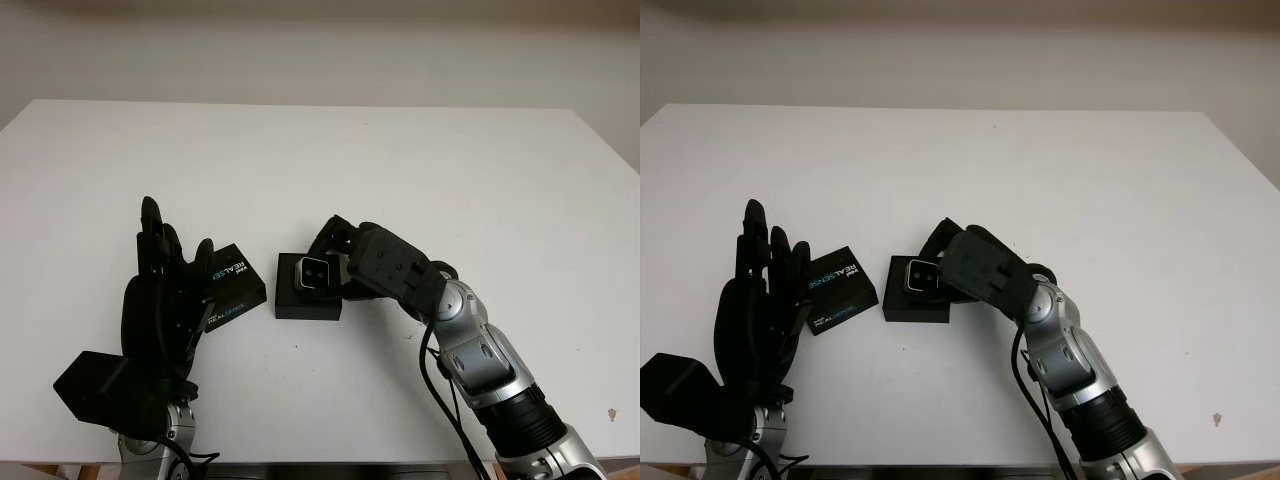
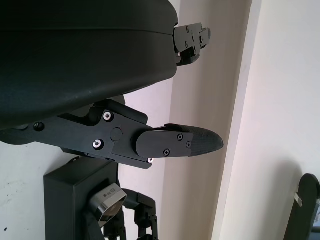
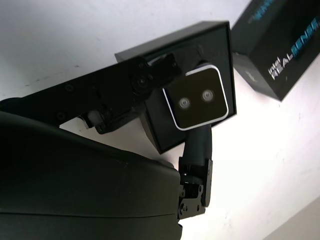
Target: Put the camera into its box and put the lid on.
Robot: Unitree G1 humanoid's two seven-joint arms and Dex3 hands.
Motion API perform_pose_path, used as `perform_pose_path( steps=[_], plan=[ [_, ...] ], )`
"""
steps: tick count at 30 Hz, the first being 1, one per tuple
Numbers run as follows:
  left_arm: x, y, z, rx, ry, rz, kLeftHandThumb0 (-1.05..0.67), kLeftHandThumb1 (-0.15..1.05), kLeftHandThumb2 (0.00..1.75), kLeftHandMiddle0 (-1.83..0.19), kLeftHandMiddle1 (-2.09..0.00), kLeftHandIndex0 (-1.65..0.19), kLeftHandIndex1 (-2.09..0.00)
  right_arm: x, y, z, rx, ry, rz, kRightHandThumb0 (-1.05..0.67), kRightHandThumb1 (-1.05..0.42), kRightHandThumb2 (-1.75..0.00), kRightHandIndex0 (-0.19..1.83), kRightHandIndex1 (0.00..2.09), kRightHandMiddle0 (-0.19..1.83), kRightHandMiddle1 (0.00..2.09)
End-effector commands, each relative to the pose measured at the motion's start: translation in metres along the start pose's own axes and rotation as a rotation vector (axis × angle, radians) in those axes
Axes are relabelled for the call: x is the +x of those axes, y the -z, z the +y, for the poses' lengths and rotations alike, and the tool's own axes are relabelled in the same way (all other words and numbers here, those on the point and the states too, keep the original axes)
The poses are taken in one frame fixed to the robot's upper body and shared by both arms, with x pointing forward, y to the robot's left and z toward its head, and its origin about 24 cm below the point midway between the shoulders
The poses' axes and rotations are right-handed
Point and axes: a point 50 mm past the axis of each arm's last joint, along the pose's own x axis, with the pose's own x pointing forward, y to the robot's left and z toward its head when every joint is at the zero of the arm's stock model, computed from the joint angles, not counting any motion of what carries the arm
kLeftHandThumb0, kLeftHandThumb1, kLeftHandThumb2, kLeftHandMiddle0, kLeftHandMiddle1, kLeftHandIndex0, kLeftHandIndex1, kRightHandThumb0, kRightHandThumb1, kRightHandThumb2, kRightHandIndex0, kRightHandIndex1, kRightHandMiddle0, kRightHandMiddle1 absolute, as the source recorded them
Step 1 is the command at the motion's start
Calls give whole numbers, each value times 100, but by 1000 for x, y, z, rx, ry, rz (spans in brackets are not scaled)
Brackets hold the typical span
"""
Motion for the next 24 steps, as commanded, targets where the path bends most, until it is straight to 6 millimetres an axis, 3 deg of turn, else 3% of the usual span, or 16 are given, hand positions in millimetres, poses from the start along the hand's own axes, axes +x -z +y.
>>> perform_pose_path(
  steps=[1, 5, 7, 24],
  plan=[
    [-1, -3, -1, -8, 7, -19, -54, 105, 32, 9, -6, 13, -6, -4, 17, 4, -38, -37, 43, -50, -95, -5, 12, 1, -15, 149],
    [-1, -3, -1, -13, 2, -20, -54, 105, 31, 7, -6, 10, -7, -6, 18, 6, -101, -47, 5, -56, -92, -5, -1, 3, -6, 79],
    [-2, -3, 0, -11, 1, -19, -54, 105, 31, 7, -6, 10, -7, -7, 19, 6, -101, -51, -1, -56, -91, -5, -4, 3, -2, 66],
    [-6, 0, 1, -26, -2, -8, -54, 105, 30, 7, -5, 10, -7, -10, 20, 3, -100, -13, -52, -55, -91, -6, -8, 5, 4, 37]
  ],
)
